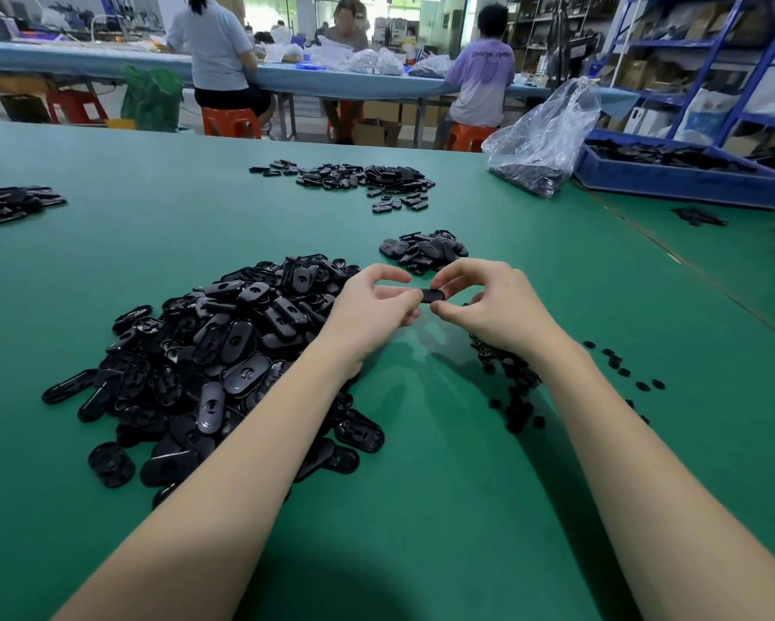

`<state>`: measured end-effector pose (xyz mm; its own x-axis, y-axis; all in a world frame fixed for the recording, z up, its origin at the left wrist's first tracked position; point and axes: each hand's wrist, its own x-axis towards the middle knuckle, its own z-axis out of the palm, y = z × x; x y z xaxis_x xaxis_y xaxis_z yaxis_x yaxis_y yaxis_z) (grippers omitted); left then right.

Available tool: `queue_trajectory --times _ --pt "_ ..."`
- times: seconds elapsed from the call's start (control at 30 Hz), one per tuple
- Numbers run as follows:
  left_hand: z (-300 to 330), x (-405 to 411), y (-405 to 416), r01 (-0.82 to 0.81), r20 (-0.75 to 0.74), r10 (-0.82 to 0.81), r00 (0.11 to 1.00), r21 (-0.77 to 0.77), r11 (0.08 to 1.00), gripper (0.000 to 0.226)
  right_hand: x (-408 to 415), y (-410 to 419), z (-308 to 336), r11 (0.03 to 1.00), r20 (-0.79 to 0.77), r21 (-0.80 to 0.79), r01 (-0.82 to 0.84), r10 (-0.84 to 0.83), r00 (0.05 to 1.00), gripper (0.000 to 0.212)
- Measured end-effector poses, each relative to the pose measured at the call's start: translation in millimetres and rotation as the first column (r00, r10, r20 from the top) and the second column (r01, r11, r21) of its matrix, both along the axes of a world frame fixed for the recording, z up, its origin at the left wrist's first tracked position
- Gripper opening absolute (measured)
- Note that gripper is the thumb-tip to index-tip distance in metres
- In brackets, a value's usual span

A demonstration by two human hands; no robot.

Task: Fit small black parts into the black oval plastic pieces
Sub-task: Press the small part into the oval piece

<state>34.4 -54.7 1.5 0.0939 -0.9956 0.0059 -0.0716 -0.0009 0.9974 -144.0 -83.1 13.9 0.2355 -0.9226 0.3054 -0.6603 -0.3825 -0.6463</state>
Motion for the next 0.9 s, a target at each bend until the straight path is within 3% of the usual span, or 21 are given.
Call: queue_trajectory --times 0.07,0.13,0.2,0.27,0.63,0.9 --pt "-0.8 0.2 0.2 -0.003 0.295 0.017 0.955 -0.05 0.999 0.02 -4.3 -5.1 -0.2 0.999 -0.003 -0.001 0.053 -0.053 0.999 0.014" --pt "-1.6 0.3 2.3 0.056 0.551 -0.001 0.834 -0.083 0.995 0.023 -8.4 -14.7 1.0 0.991 -0.004 0.01 0.131 -0.131 0.991 0.012" --pt "-3.0 -0.2 4.8 0.156 0.772 -0.056 0.633 -0.057 0.986 0.027 -9.3 -28.1 3.1 0.978 -0.036 0.022 0.209 -0.209 0.977 0.01" --pt "-4.8 -1.4 6.8 0.224 0.884 -0.078 0.46 -0.031 0.974 0.03 -7.6 -44.0 5.7 0.961 -0.102 0.03 0.274 -0.269 0.958 0.01" --pt "-4.7 -9.0 14.2 0.265 0.95 -0.055 0.306 -0.03 0.964 0.033 19.9 -115.0 9.9 0.927 -0.202 0.03 0.375 -0.362 0.91 0.009" --pt "-5.2 -15.5 17.1 0.265 0.977 -0.014 0.214 -0.044 0.963 0.036 26.4 -121.2 5.7 0.921 -0.162 0.073 0.383 -0.368 0.916 0.008"
